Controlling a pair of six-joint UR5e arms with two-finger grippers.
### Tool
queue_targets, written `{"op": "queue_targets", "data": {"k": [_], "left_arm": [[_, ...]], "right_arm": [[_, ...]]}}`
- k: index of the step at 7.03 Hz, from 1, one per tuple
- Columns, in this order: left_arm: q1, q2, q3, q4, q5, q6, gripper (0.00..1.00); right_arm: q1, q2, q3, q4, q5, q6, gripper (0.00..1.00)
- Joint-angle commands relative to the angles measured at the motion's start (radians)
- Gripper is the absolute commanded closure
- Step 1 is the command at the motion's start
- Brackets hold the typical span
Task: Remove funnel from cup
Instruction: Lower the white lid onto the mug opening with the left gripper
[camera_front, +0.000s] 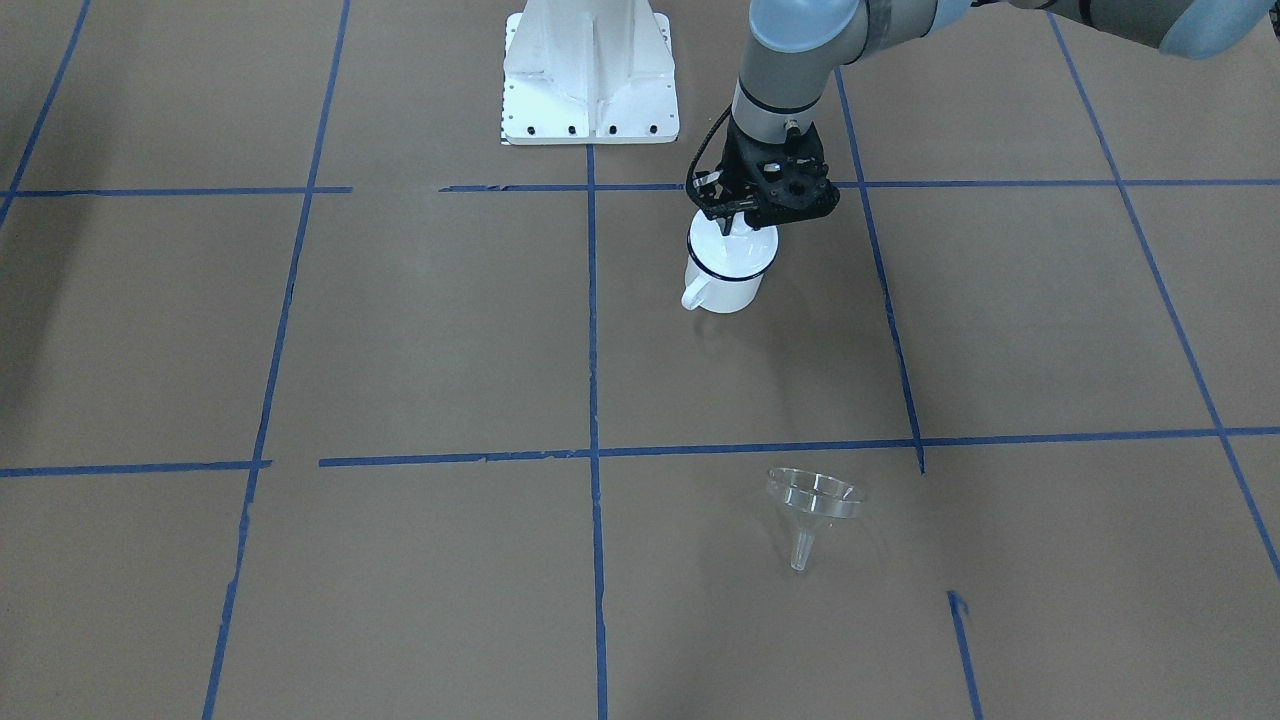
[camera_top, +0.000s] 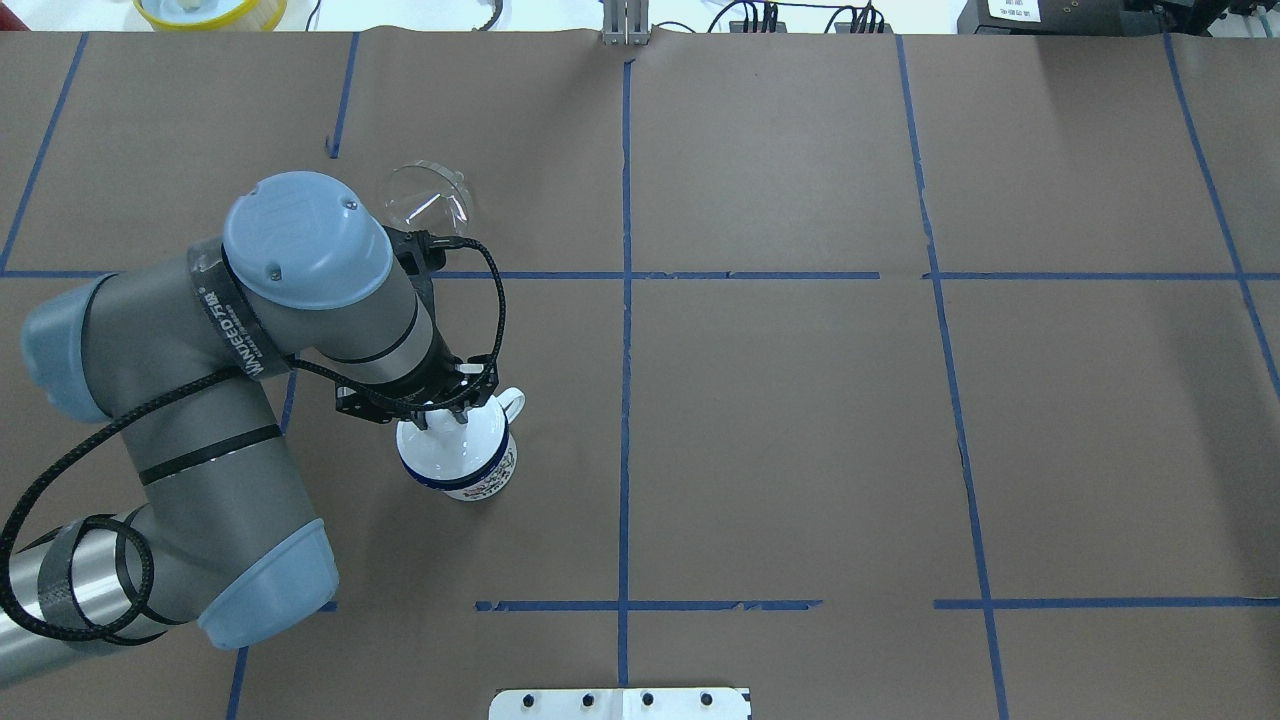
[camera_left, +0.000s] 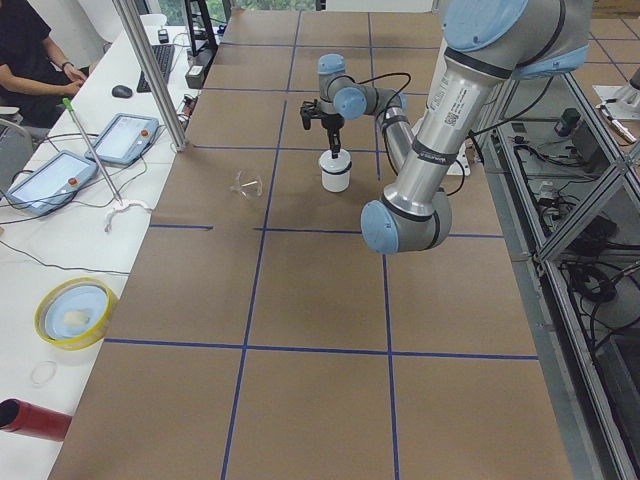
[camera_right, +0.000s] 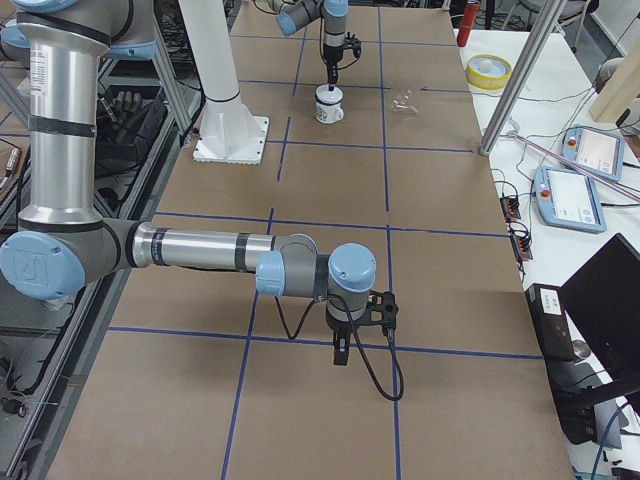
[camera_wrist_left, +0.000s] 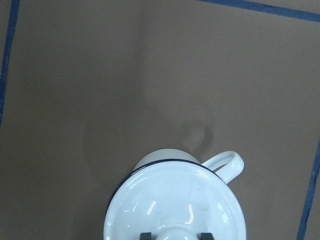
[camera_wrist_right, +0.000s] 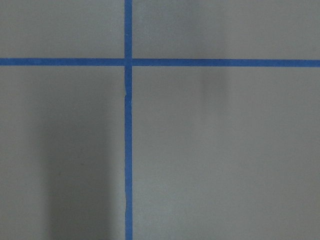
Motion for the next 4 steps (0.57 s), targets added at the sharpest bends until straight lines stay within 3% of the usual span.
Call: {"op": "queue_targets", "data": {"k": [1, 2, 3, 4], "left_arm": [[0.0, -0.003, 0.0, 0.0, 0.0, 0.0, 1.0], [0.0, -0.004, 0.002, 0.0, -0.002, -0.003, 0.66], [0.0, -0.004, 0.0, 0.0, 0.0, -0.003, 0.09], [0.0, -0.002, 0.0, 0.0, 0.0, -0.003, 0.01]], "right_arm": [[0.0, 0.0, 0.0, 0.0, 0.0, 0.0, 0.0], [0.0, 0.0, 0.0, 0.0, 0.0, 0.0, 0.0], [0.0, 0.0, 0.0, 0.0, 0.0, 0.0, 0.0], [0.0, 0.0, 0.0, 0.0, 0.0, 0.0, 0.0]]}}
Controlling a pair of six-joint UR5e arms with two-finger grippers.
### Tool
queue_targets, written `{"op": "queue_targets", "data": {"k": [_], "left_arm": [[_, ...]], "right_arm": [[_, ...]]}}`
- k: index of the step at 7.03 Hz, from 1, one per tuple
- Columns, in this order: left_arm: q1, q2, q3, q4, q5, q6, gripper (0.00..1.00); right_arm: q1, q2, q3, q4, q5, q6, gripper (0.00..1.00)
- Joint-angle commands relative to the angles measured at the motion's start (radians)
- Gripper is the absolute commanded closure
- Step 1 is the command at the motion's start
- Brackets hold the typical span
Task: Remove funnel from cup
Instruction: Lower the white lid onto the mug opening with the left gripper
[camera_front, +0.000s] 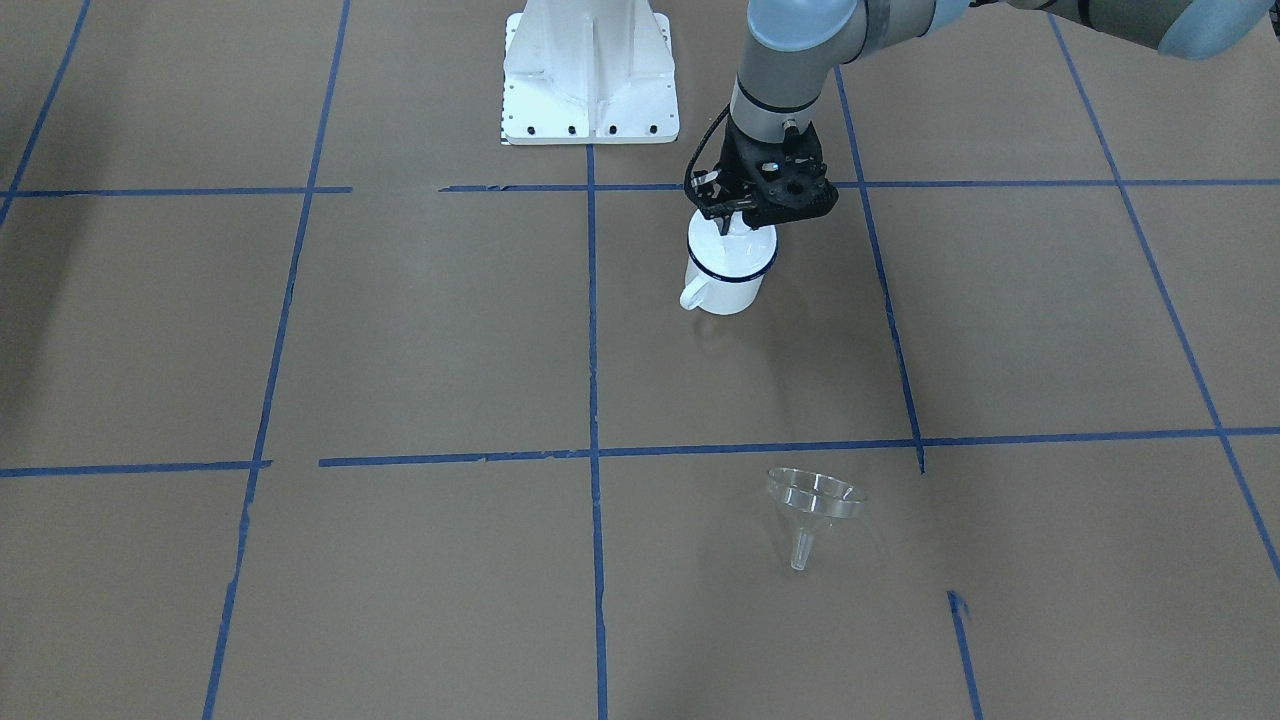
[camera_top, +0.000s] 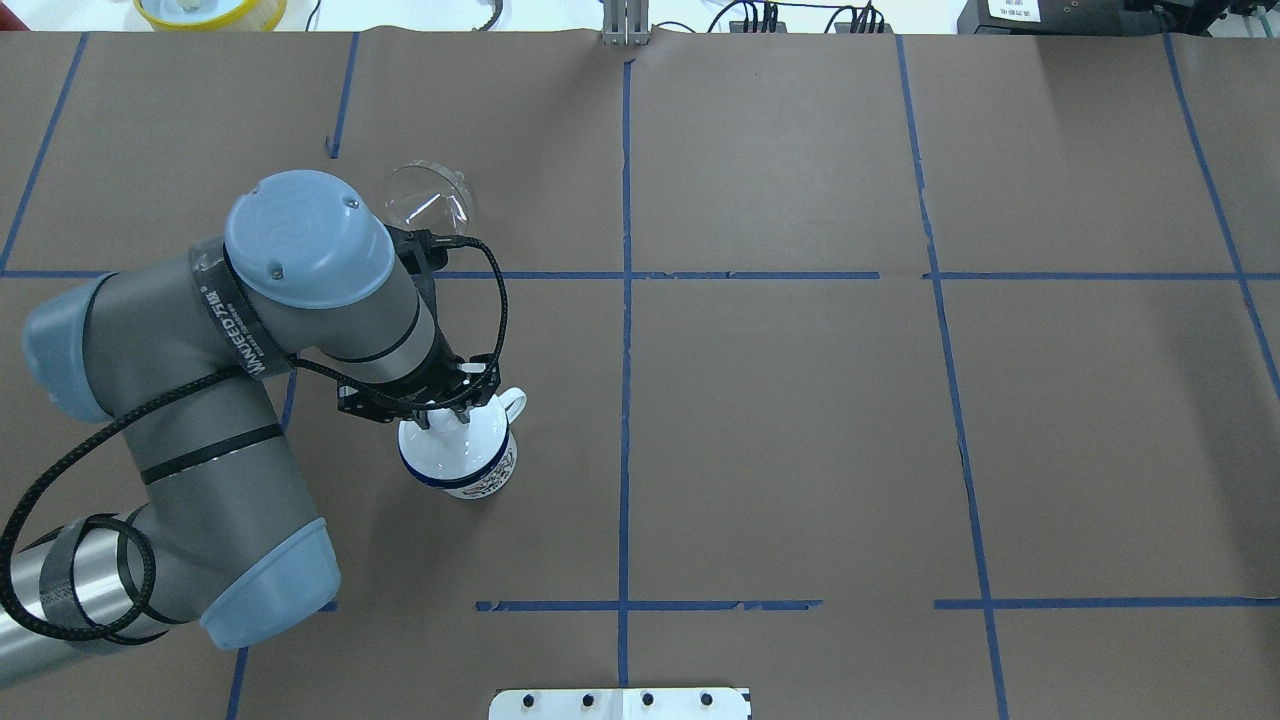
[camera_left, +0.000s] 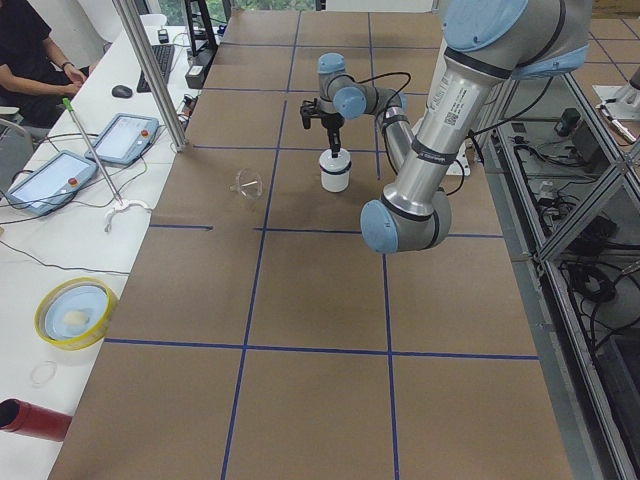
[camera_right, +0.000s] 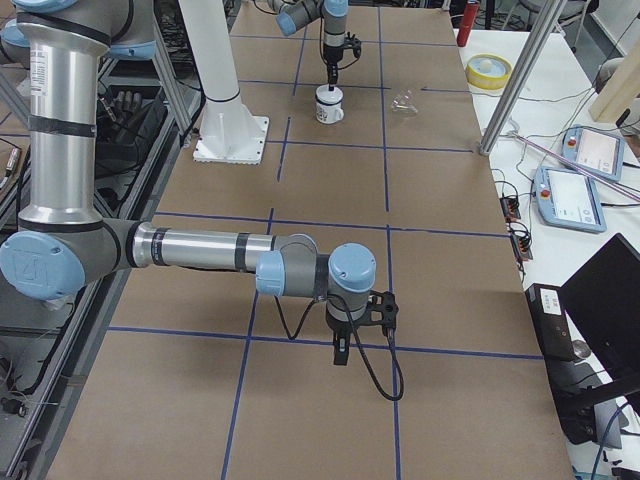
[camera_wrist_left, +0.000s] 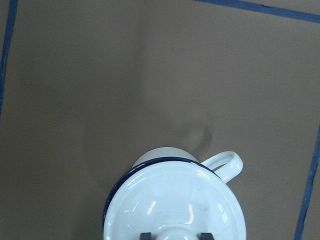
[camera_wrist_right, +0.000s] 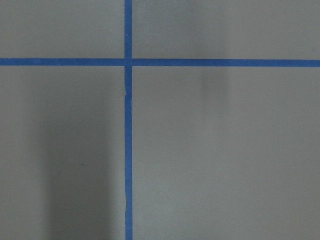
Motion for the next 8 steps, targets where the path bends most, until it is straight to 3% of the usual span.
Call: {"op": "queue_targets", "data": {"k": [1, 6, 8], "left_arm": [[0.0, 0.001, 0.001, 0.0, 0.0, 0.0, 0.01], [-0.035, 0.003, -0.028, -0.024, 0.002, 0.021, 0.0], [-0.069, 0.032, -0.025, -0.188, 0.052, 0.026, 0.0]], "right_arm": [[0.0, 0.0, 0.0, 0.0, 0.0, 0.0, 0.0], [0.0, 0.0, 0.0, 0.0, 0.0, 0.0, 0.0], [0.0, 0.0, 0.0, 0.0, 0.0, 0.0, 0.0]]}}
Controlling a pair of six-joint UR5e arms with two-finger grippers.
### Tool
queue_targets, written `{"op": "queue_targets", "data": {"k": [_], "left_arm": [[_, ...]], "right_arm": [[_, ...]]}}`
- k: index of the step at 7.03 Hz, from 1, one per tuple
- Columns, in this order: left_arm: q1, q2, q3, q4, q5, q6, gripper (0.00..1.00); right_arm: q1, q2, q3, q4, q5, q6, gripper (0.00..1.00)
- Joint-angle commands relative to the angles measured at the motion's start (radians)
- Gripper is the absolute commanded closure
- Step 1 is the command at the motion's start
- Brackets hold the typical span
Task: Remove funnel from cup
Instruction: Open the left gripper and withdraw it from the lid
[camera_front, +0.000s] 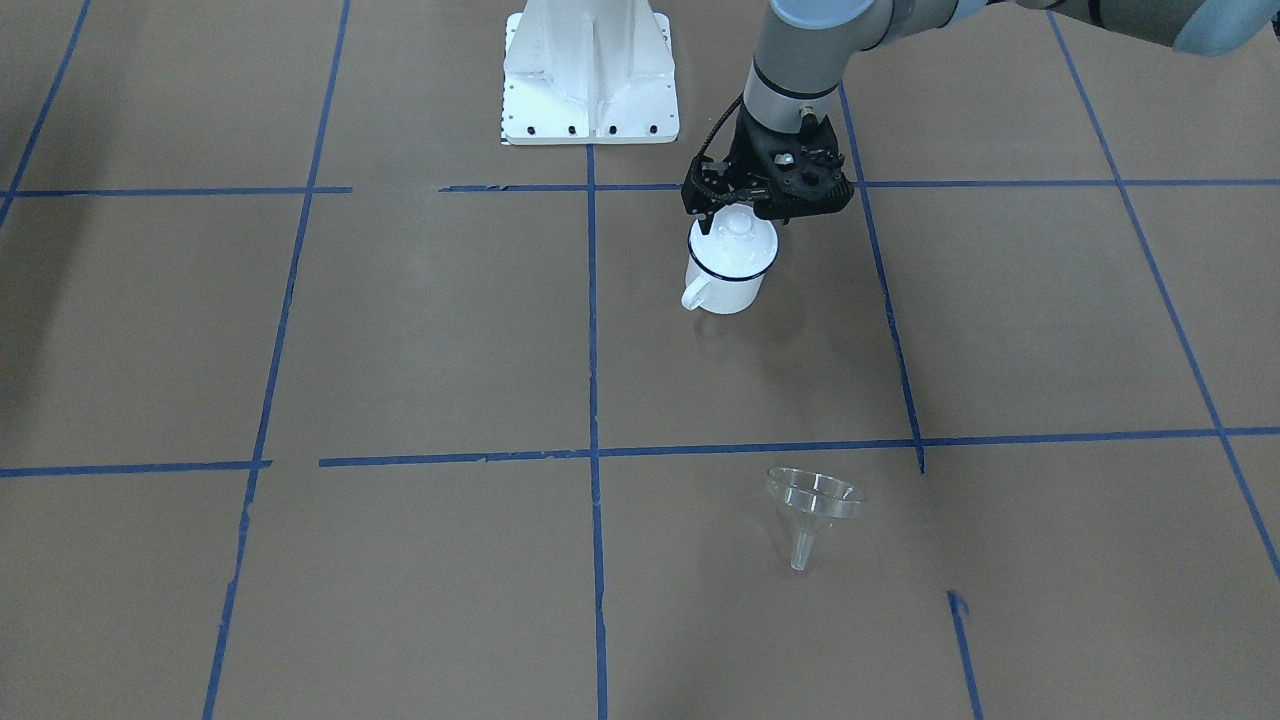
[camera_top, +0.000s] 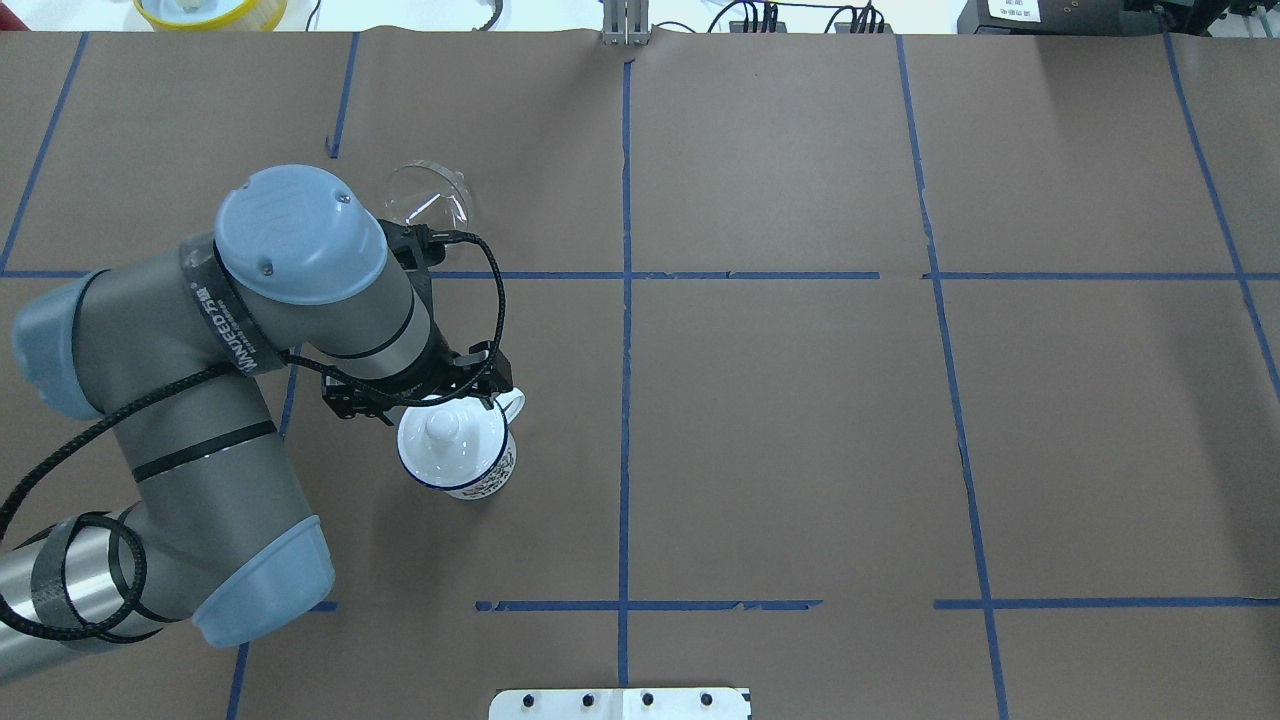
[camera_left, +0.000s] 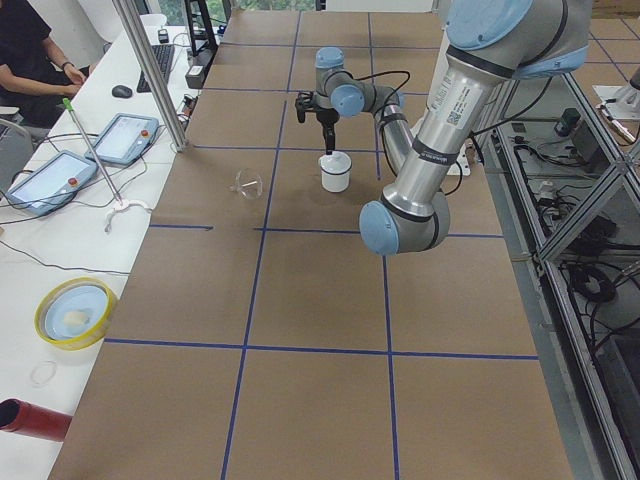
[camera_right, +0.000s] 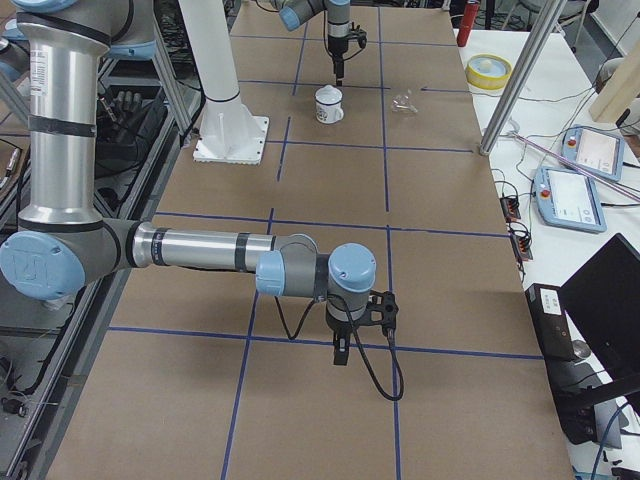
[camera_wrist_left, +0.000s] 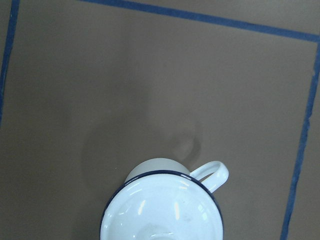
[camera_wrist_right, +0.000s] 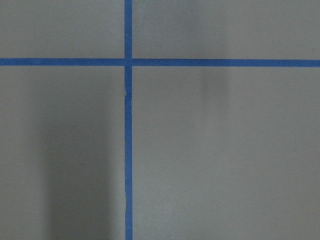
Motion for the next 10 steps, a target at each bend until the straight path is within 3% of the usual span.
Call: {"op": "queue_targets", "data": {"k": [1, 3, 4, 5, 7, 10], "left_arm": [[-0.068, 0.06, -0.001, -0.19, 0.051, 0.045, 0.0], [-0.202, 0.147, 0.006, -0.269, 0.026, 0.264, 0.0], [-0.326, 0.195, 0.034, -0.276, -0.058, 0.455, 0.0], [-0.452, 0.224, 0.098, -0.276, -0.17, 0.703, 0.0], [-0.618, 0.262, 0.252, -0.271, -0.273, 0.864, 0.0], [-0.833, 0.501, 0.276, -0.274, -0.373, 1.212, 0.0]], "right_arm": [[0.0, 0.0, 0.0, 0.0, 0.0, 0.0, 0.0], [0.0, 0.0, 0.0, 0.0, 0.0, 0.0, 0.0], [0.0, 0.0, 0.0, 0.0, 0.0, 0.0, 0.0], [0.0, 0.0, 0.0, 0.0, 0.0, 0.0, 0.0], [0.0, 0.0, 0.0, 0.0, 0.0, 0.0, 0.0], [0.0, 0.0, 0.0, 0.0, 0.0, 0.0, 0.0]]}}
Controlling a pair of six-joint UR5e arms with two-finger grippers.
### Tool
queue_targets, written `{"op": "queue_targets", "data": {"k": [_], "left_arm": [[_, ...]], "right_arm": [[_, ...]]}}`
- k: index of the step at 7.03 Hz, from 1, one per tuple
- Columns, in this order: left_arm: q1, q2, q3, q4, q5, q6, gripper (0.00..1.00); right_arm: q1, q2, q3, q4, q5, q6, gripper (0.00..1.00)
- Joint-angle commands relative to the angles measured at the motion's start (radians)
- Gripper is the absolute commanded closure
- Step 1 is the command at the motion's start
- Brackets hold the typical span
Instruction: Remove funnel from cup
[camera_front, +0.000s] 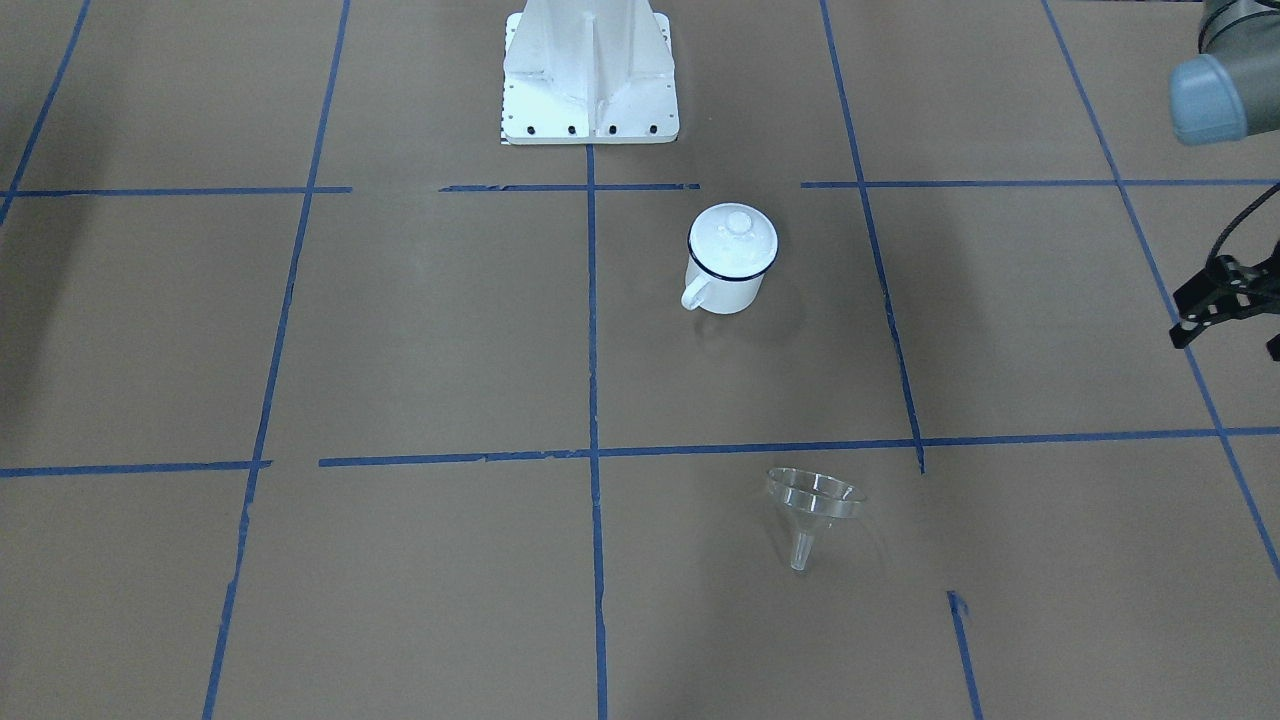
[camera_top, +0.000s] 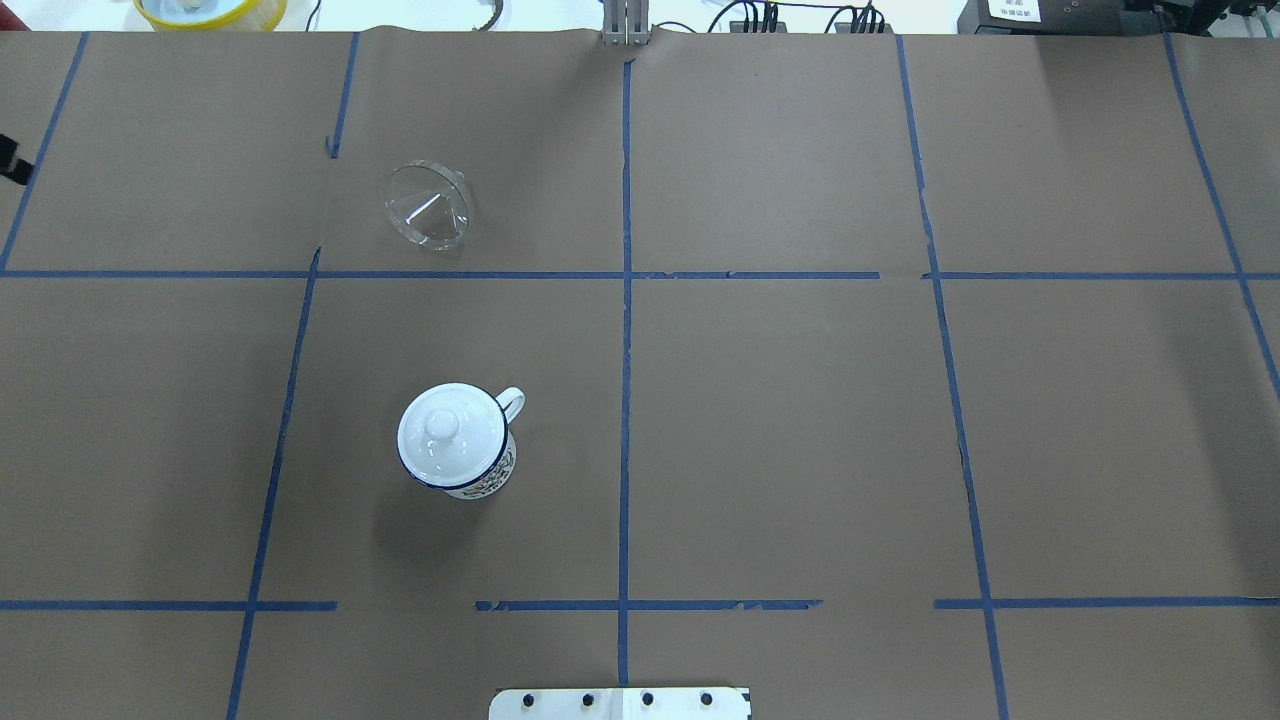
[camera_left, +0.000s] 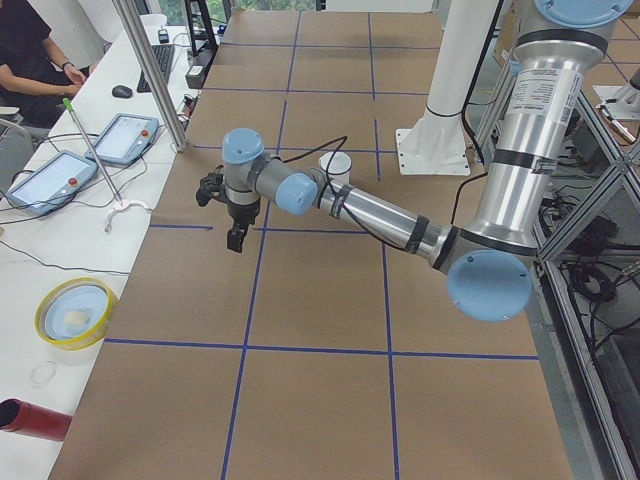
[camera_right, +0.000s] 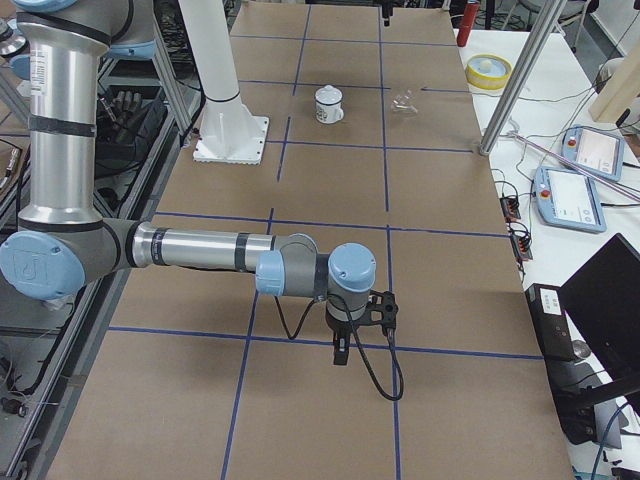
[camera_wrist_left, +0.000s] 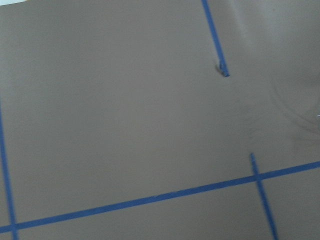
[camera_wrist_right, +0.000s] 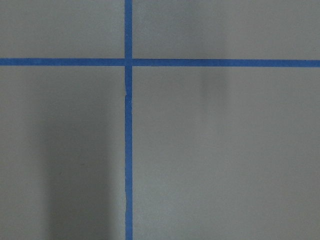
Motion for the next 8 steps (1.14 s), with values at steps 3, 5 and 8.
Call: {"op": "queue_targets", "data": {"k": [3, 5, 8], "left_arm": [[-0.19, 0.179, 0.06, 0.007, -0.052, 0.22, 0.0], [-0.209, 0.193, 0.086, 0.007, -0.049, 0.22, 0.0], [-0.211, 0.194, 0.102, 0.009, -0.049, 0.22, 0.0]], "right_arm": [[0.0, 0.0, -0.002, 0.0, 0.0, 0.0, 0.0], [0.0, 0.0, 0.0, 0.0, 0.0, 0.0, 0.0], [0.0, 0.0, 0.0, 0.0, 0.0, 0.0, 0.0]]}}
